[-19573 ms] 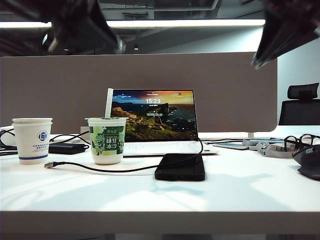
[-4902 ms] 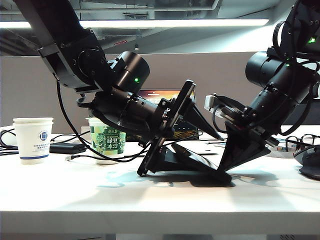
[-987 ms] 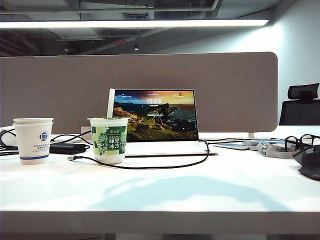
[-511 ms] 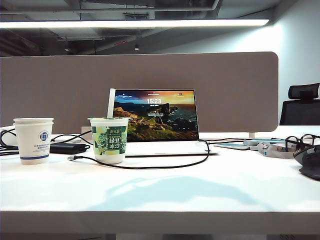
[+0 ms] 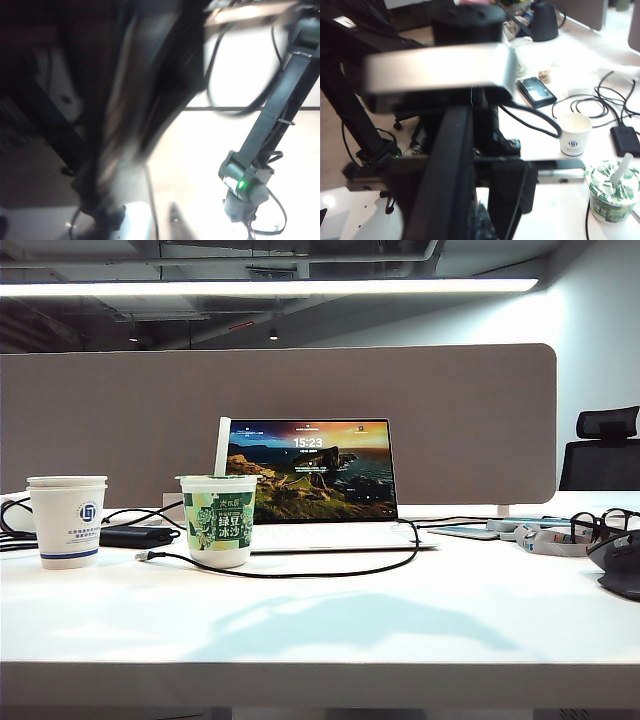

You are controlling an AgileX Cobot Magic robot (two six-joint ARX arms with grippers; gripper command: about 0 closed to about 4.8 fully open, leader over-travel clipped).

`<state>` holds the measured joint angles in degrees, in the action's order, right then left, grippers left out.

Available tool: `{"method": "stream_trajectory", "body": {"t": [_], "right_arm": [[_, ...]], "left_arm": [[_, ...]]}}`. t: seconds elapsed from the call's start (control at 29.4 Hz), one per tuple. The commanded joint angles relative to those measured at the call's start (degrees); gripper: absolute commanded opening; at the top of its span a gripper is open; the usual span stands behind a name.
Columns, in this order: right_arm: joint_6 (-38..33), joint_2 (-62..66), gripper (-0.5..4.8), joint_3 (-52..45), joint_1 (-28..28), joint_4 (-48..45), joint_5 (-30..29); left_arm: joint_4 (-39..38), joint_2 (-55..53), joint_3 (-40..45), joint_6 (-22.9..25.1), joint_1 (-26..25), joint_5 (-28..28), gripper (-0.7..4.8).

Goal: Pick up the black phone, pick up the charger plug, insert the charger plug into the phone's charging port, and finally place the connected phone back on the desk.

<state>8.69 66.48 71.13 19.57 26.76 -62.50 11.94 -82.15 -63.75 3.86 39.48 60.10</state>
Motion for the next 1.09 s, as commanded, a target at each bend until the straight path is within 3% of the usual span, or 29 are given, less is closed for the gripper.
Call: {"method": "stream_trajectory", "body": {"t": [0.03,0.14,0.24,0.41,0.61,0.89,1.09], "right_arm": [[-0.1,-1.7,-0.01,0.5,0.0,-1.3,-0.4],[-0.1,-3.5,-0.01,0.9,-0.2,-1.4,-0.5],[-0.2,-6.0,-0.01,2.3,-3.2,-2.2,-0.4],[-8.3,-8.9,-0.01,2.4,-6.4,-14.7,-0.7],[-17.8,-8.9,-0.01,2.4,-6.4,-31.8,-0.4],[-25.7,-8.7,-0.01,2.4,-6.4,-46.9,4.0],[-28.4,-8.0,-0.01,2.3,-5.4,-54.0,10.0]], "left_arm": [[1.4,0.4,-0.4,0.2,-0.1,0.5,1.71],[2.3,0.4,-0.4,0.2,-0.2,0.3,1.91],[6.5,0.4,-0.4,-3.3,-0.2,-0.1,3.79],[17.9,0.4,-0.4,-12.4,-0.2,-3.9,3.82],[29.5,0.3,-0.4,-20.8,-0.2,-8.6,3.82],[41.5,0.3,-0.4,-26.9,-0.2,-14.1,3.83],[43.3,0.3,-0.4,-29.7,-0.2,-15.5,4.49]]}}
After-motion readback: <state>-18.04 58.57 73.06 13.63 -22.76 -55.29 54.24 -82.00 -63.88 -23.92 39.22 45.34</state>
